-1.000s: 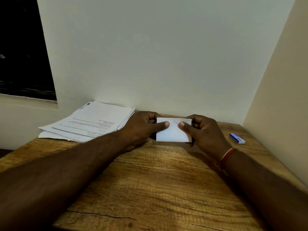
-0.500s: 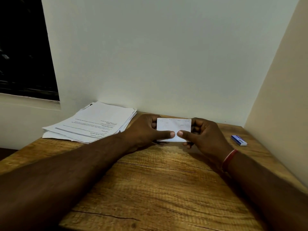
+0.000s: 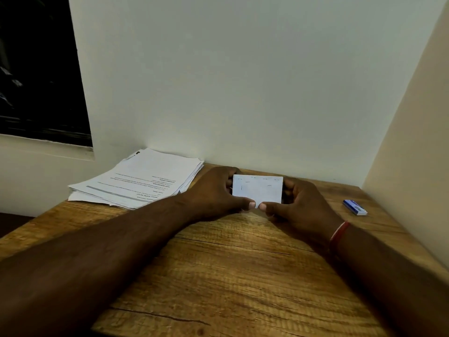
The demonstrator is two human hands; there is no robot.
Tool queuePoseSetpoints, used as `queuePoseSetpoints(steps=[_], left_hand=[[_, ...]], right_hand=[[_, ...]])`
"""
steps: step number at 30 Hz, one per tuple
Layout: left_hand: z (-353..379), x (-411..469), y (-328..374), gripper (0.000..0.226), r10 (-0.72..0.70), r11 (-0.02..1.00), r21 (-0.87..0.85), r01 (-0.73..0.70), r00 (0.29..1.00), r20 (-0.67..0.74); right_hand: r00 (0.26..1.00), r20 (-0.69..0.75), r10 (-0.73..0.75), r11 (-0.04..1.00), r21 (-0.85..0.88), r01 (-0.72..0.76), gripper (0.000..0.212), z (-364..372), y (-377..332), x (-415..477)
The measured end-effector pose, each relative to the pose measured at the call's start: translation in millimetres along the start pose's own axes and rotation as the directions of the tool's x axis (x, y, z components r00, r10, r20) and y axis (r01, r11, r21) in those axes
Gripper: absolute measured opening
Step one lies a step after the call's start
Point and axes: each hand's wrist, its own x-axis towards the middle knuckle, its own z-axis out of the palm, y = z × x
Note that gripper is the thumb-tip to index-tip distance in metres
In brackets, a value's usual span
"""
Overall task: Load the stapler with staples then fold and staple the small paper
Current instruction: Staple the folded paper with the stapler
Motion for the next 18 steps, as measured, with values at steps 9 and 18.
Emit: queuePoseSetpoints(steps=[9,18], left_hand=[[-1,0,2,0.014,0.12,0.942,0.315,-0.112,0.993,-0.007],[12,-10,24,0.024,0.168,0.752,0.638,-0.165,0.984,0.057]], right_hand=[[0.992,0.019,-0.125,0.934,-0.335,0.124,0.01,1,7,4],[0.944,0.15,-0.294,0.784,-0.527,0.328,0.007,5,1,5]])
